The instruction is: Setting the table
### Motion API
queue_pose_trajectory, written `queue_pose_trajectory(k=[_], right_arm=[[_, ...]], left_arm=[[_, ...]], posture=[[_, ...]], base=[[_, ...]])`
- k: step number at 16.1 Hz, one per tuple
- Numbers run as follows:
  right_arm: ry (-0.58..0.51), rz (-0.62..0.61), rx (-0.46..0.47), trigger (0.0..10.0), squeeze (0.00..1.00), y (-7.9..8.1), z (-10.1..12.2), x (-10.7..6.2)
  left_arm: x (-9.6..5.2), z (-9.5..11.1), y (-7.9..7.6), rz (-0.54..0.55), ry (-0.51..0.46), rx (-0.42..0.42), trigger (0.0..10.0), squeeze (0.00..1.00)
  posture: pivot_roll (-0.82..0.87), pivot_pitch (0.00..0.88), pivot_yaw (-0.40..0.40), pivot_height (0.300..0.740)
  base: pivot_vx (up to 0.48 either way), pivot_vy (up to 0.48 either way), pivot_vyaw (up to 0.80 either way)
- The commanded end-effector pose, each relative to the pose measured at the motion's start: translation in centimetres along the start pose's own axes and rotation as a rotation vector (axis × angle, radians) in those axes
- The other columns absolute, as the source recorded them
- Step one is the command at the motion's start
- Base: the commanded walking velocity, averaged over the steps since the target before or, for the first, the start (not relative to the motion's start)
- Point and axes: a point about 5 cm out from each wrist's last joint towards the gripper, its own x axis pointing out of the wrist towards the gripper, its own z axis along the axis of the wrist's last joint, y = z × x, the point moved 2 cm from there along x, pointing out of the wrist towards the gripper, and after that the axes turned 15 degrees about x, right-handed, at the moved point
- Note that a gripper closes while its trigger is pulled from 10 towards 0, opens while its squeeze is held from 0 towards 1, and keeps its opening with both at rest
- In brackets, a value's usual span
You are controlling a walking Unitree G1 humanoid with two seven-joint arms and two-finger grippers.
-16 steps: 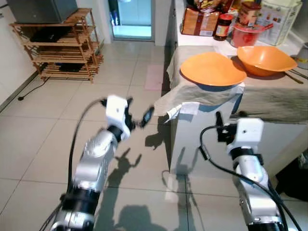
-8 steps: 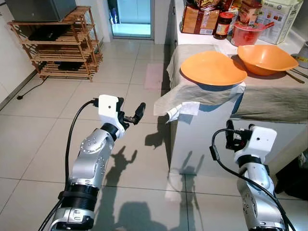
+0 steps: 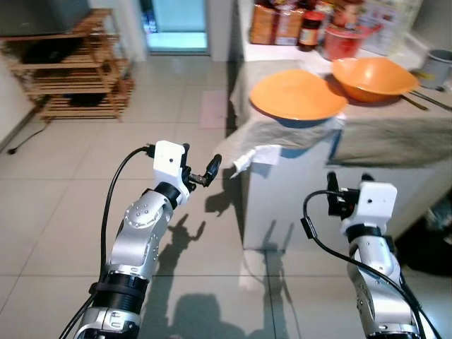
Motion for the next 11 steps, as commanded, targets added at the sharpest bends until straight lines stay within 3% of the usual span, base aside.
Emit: queue_pose_trajectory(k=[1, 4, 7, 11], right_arm=[[-0.086, -0.023, 0.002, 10.0, 0.00, 0.0, 2.1, 0.4], [-0.059, -0.069, 0.021, 10.0, 0.00, -0.9, 1.6, 0.6], [-0.037, -0.058, 0.006, 10.0, 0.00, -0.3, 0.9, 0.5], [0.046, -0.060, 0.077, 10.0, 0.00, -0.2, -0.9, 0.1]], left_arm=[[0.1, 0.9, 0.1, 0.003, -0.023, 0.024, 10.0, 0.00], [1.0, 2.4, 0.7, 0.020, -0.048, 0.106, 10.0, 0.00], [0.9, 2.0, 0.4, 0.003, -0.037, 0.098, 10.0, 0.00], [0.7, 0.8, -0.4, -0.018, 0.005, 0.095, 10.0, 0.00]], posture=[[-0.03, 0.013, 0.015, 0.740], [-0.03, 0.010, 0.019, 0.740], [-0.03, 0.008, 0.024, 0.740], [-0.03, 0.011, 0.025, 0.740]], base=[[0.000, 0.000, -0.41], [0.000, 0.000, -0.42], [0.000, 0.000, -0.15], [0.000, 0.000, 0.00]])
